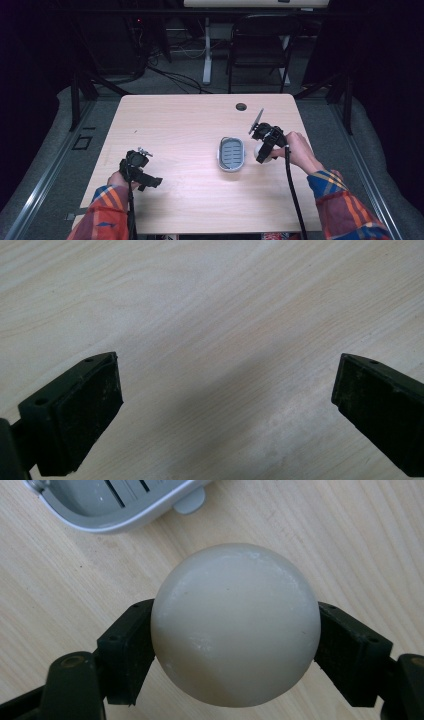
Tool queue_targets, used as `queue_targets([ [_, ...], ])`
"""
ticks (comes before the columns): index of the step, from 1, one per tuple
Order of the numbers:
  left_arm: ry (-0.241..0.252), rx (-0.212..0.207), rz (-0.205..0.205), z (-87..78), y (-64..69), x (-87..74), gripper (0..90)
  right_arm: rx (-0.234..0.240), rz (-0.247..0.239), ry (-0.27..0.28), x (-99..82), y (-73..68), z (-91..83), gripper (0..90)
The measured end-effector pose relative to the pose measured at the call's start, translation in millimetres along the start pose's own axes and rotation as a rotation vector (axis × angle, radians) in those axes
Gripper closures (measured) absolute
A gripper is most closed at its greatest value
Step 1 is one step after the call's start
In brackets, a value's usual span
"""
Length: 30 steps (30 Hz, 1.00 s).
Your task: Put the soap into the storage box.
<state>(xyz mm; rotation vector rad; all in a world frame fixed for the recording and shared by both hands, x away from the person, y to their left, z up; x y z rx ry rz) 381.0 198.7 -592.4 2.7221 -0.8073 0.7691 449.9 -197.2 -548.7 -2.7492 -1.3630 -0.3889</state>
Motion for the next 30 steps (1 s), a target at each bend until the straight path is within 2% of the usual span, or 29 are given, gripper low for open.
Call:
queue_targets([
  [8,0.001,0.000,0.002,-0.1,0.0,-0.1,0.0,0.003,0.002,0.013,10.0,-1.1,-1.7,22.7],
  [11,0.000,0.001,0.003,-0.2,0.1,-0.3,0.0,0.005,-0.014,0.011,13.7,-1.5,-2.8,22.7],
  [12,0.000,0.001,0.002,-0.2,0.0,-0.3,0.0,0.010,-0.003,0.018,15.0,-3.0,-2.6,22.7],
  [15,-0.003,0.001,0.000,0.1,-0.2,-0.4,0.0,0.007,-0.017,0.008,18.3,-3.0,-3.9,22.7],
  [24,-0.005,-0.001,0.001,0.2,0.1,-0.9,0.0,0.020,-0.019,0.034,30.0,-6.3,-7.1,22.7],
  [30,-0.006,-0.002,0.002,0.1,0.3,-1.0,0.0,0.016,-0.039,0.034,40.3,-9.0,-10.9,22.7],
])
Point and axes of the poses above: each handheld gripper's, and its own axes: z roughly forward along the jaws, x roughly out of its top, y roughly to its right, the point moved 7 cm from there along z, roughly forward along the jaws, and after that the axes turned 8 degrees about y, right-handed, at the moved point
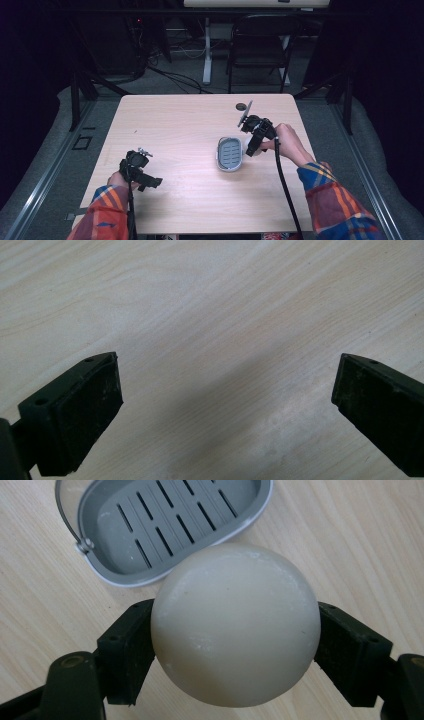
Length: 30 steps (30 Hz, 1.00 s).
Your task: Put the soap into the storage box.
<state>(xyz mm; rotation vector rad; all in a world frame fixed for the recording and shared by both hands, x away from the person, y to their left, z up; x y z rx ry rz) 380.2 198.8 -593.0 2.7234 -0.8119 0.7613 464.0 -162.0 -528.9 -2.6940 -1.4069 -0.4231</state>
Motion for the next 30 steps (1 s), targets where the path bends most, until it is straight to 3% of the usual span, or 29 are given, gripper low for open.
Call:
queue_targets([
  [13,-0.006,0.000,0.001,1.1,0.1,-0.5,0.0,0.026,-0.043,0.007,29.1,-13.3,6.9,22.7],
  [19,-0.007,-0.001,0.001,1.1,0.2,-0.6,0.0,0.038,-0.067,-0.018,37.9,-19.0,13.3,22.7],
  [30,-0.004,-0.003,0.000,1.0,-0.1,-0.5,0.0,0.047,-0.081,-0.016,49.2,-26.1,24.5,22.7],
])
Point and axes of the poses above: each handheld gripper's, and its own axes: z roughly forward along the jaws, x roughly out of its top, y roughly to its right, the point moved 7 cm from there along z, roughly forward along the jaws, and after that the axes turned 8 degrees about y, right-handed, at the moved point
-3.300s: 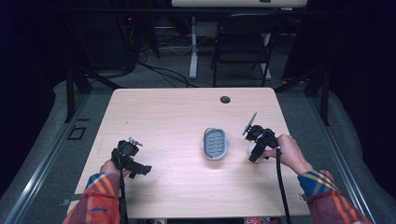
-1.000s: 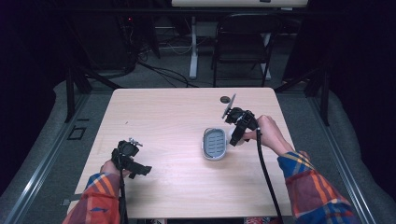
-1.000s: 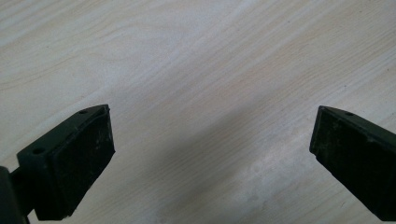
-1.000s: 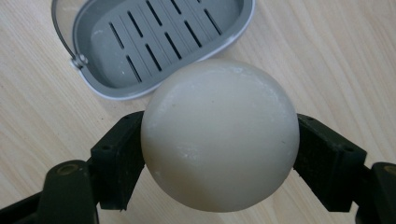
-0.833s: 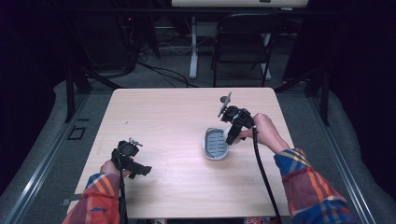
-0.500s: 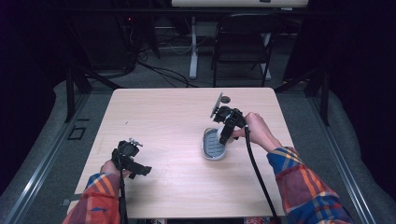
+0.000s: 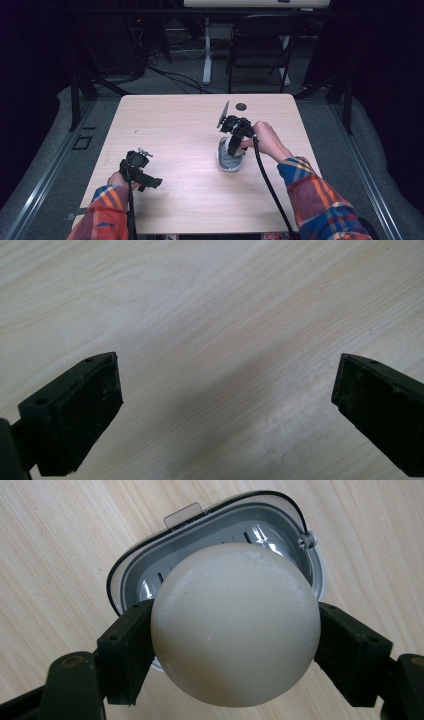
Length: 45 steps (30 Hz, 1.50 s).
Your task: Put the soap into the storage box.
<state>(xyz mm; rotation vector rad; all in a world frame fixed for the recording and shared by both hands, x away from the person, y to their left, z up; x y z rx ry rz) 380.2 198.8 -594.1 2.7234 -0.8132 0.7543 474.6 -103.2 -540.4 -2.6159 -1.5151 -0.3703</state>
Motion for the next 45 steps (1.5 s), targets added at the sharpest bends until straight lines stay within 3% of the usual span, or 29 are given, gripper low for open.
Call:
queue_targets([
  [16,0.000,0.000,0.001,-0.2,0.0,0.0,0.0,0.005,0.001,-0.004,5.0,-0.6,14.5,22.6],
  [24,-0.001,-0.001,0.001,-0.1,0.1,-0.1,0.0,-0.002,-0.005,-0.014,2.4,-2.1,23.9,22.6],
  [35,-0.005,-0.001,0.002,0.3,0.4,-0.3,0.0,0.028,0.012,-0.029,-8.6,-2.3,33.0,22.0],
  [45,-0.004,0.001,0.001,0.4,0.5,-0.2,0.0,0.039,0.036,0.036,-15.0,1.3,16.4,16.3],
])
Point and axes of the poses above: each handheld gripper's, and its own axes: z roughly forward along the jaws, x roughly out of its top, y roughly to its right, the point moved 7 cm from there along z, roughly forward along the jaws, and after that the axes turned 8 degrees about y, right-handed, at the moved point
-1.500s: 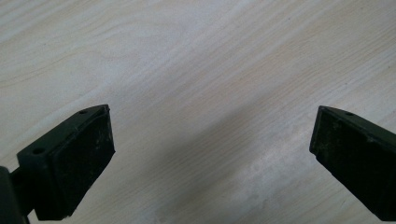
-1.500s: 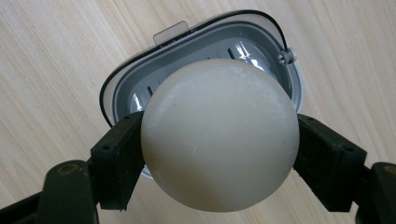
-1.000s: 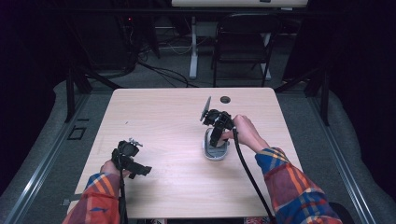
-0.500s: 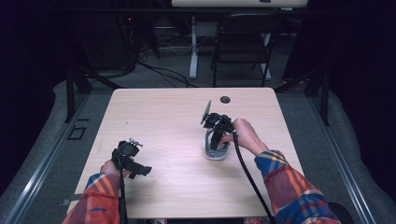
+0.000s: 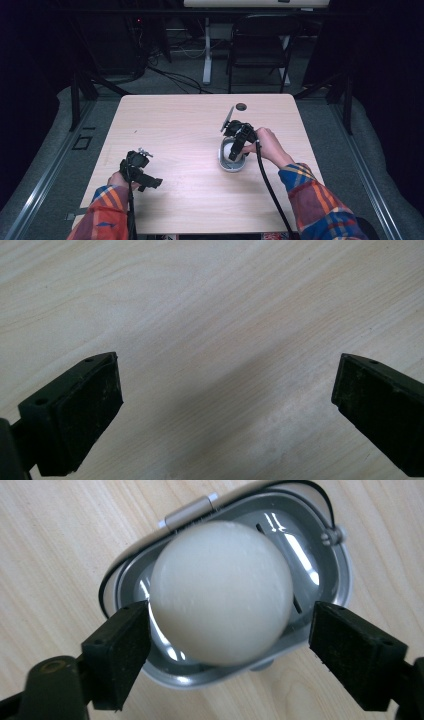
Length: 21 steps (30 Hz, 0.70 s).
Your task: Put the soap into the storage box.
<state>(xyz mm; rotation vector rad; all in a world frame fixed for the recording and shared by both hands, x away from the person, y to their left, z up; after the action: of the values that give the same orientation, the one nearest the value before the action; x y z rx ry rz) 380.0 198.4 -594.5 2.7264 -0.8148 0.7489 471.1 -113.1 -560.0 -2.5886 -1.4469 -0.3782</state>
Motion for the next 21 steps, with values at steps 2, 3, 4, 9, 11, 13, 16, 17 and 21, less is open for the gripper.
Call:
queue_targets([
  [2,0.000,0.000,0.001,0.0,0.1,0.0,0.0,0.000,0.006,0.010,-2.1,0.6,-5.1,15.1],
  [3,0.000,0.000,0.001,0.0,0.1,0.0,0.0,-0.002,0.005,0.023,-3.2,1.1,-7.6,14.3],
  [4,0.000,-0.001,0.001,0.0,0.0,0.0,0.0,0.001,0.004,0.032,-4.3,1.1,-10.8,14.2],
  [9,0.000,0.000,0.000,0.1,0.2,0.1,0.0,-0.011,0.000,0.059,-10.7,2.4,-23.3,13.6],
  [11,0.001,0.000,-0.001,0.0,0.2,0.1,0.0,-0.014,0.011,0.079,-16.8,2.9,-30.5,12.9],
  [13,0.001,0.000,0.000,0.1,0.2,0.1,0.0,-0.023,0.011,0.083,-21.9,4.8,-35.7,10.5],
  [16,0.002,0.000,-0.001,0.0,0.2,0.1,0.0,-0.026,0.027,0.102,-30.4,6.4,-40.7,9.7],
  [17,0.001,0.000,0.000,-0.2,0.2,0.1,0.0,-0.034,0.023,0.103,-32.9,7.5,-42.6,9.2],
  [21,0.000,0.000,0.002,-0.2,0.4,0.2,0.0,-0.046,0.033,0.104,-45.4,11.6,-48.7,7.8],
])
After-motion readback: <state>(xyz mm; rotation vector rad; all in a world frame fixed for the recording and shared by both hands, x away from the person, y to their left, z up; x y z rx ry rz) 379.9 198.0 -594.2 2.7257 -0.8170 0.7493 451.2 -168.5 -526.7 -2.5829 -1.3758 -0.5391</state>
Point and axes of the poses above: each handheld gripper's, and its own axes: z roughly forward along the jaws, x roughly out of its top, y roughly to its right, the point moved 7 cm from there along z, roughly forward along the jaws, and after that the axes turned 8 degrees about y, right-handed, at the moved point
